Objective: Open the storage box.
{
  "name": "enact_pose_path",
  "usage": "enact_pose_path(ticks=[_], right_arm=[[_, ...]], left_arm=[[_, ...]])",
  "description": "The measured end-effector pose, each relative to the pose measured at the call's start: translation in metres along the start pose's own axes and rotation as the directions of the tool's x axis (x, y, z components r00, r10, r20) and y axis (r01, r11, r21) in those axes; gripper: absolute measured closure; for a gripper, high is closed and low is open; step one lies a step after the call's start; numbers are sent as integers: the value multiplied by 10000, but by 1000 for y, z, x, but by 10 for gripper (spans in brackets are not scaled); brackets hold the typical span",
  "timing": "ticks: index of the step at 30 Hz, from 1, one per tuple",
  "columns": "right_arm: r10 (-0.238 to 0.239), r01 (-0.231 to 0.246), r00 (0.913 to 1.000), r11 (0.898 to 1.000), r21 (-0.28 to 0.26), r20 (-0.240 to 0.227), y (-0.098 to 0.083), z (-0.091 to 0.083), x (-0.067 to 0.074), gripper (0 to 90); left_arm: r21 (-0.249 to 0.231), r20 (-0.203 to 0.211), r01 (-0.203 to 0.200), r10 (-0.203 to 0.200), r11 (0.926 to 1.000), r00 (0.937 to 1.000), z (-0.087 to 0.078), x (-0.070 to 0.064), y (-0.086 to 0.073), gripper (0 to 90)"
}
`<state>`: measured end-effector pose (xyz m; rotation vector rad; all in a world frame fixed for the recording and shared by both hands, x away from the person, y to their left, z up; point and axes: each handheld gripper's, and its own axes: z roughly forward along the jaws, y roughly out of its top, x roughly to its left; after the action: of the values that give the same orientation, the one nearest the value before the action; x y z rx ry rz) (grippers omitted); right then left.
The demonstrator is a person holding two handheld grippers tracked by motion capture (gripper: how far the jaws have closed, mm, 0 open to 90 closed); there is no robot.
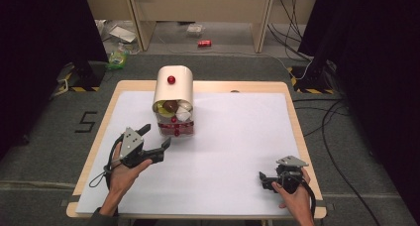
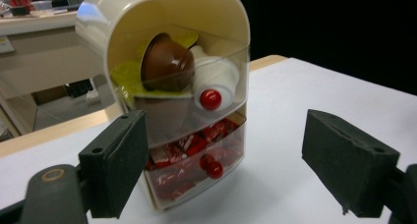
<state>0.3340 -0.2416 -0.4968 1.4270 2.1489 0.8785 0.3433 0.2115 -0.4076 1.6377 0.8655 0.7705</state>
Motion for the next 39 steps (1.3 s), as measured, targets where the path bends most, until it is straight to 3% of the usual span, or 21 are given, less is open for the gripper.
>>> enact_pose_path(ticks=[12, 20, 39], right_arm=[[-11, 11, 10000, 10000, 12, -29, 0, 0, 0, 16], [-34, 34, 10000, 10000, 7, -24, 0, 0, 0, 14], [-79, 79, 10000, 10000, 6, -36, 0, 1, 0, 11]], left_arm=[[-594, -172, -160, 151, 9981, 9997, 16, -4, 10, 178], [-714, -399, -90, 62, 9974, 9992, 31, 2, 11, 179], [-976, -477, -126, 80, 9951, 9988, 52, 5, 15, 180]])
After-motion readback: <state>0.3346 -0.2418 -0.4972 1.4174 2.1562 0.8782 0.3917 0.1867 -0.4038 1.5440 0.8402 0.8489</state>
